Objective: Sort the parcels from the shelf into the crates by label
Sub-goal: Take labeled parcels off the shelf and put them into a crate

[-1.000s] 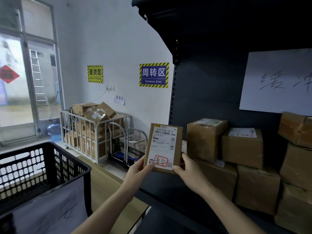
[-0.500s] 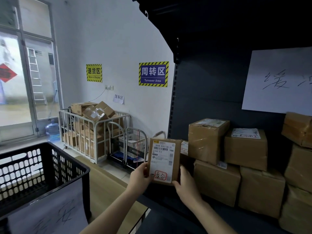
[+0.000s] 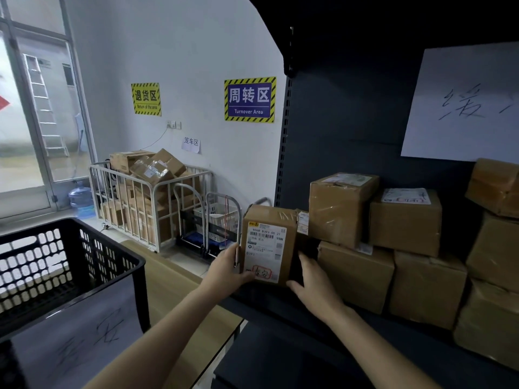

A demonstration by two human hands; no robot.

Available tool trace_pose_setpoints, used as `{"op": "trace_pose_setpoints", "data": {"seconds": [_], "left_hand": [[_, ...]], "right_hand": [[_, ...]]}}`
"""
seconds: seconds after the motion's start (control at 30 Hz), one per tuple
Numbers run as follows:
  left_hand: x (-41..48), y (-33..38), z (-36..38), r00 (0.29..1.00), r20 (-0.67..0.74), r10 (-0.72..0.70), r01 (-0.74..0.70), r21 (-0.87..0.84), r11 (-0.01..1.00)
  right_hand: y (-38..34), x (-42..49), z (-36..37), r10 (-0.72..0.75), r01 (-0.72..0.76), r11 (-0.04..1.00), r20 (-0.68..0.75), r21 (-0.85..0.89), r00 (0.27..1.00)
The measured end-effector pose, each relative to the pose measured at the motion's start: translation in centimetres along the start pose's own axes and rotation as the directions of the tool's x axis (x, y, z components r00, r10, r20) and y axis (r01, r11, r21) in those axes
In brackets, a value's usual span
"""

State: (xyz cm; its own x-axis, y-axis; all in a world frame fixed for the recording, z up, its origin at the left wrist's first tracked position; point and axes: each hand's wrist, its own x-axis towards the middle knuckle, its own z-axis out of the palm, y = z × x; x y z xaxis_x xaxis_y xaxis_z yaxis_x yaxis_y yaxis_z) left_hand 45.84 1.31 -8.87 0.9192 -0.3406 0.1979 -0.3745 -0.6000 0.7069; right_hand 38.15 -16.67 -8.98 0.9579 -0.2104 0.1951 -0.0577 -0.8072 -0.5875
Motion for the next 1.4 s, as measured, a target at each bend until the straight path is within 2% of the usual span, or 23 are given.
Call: {"op": "trace_pose_setpoints", "data": {"seconds": [0.17,0.37,0.63,0.9,1.03,1.17,1.4], "left_hand": [[-1.3,0.4,-0.9,0.999,-0.005,-0.035,0.035,0.140,0.989],[-3.2,2.4,-1.7,0.994,-0.099,0.036,-0.026,0.099,0.995],[-3.5,7.4,-2.3,0.960,-0.186,0.209,-0.191,0.110,0.975],[-1.2,13.9,-1.5,0.946,-0.159,0.283,-0.264,0.133,0.955],[1.0,16.4,-0.2,0.960,-0.087,0.268,-0.258,0.108,0.960],[3.1,18.4,1.3,0.980,-0.030,0.198,-0.193,0.113,0.975],[5.9,19.8,3.2,0.995,-0.053,0.081,-0.079,0.026,0.997]], "right_hand": [[-0.3,-1.4,-1.5,-0.010,0.014,0.997,0.055,-0.074,0.998],[-0.4,-2.8,-3.1,-0.023,0.026,0.997,0.032,-0.068,0.999],[0.1,-5.3,-7.3,-0.055,0.054,0.998,-0.073,-0.021,0.996],[1.4,-7.1,-12.6,-0.034,0.022,0.998,-0.212,-0.058,0.977],[2.0,-7.3,-14.4,-0.021,0.002,0.997,-0.258,-0.075,0.966],[2.7,-7.4,-15.2,0.006,-0.029,0.996,-0.274,-0.079,0.962],[4.0,-7.6,-15.6,0.059,-0.083,0.994,-0.288,-0.071,0.956]]}}
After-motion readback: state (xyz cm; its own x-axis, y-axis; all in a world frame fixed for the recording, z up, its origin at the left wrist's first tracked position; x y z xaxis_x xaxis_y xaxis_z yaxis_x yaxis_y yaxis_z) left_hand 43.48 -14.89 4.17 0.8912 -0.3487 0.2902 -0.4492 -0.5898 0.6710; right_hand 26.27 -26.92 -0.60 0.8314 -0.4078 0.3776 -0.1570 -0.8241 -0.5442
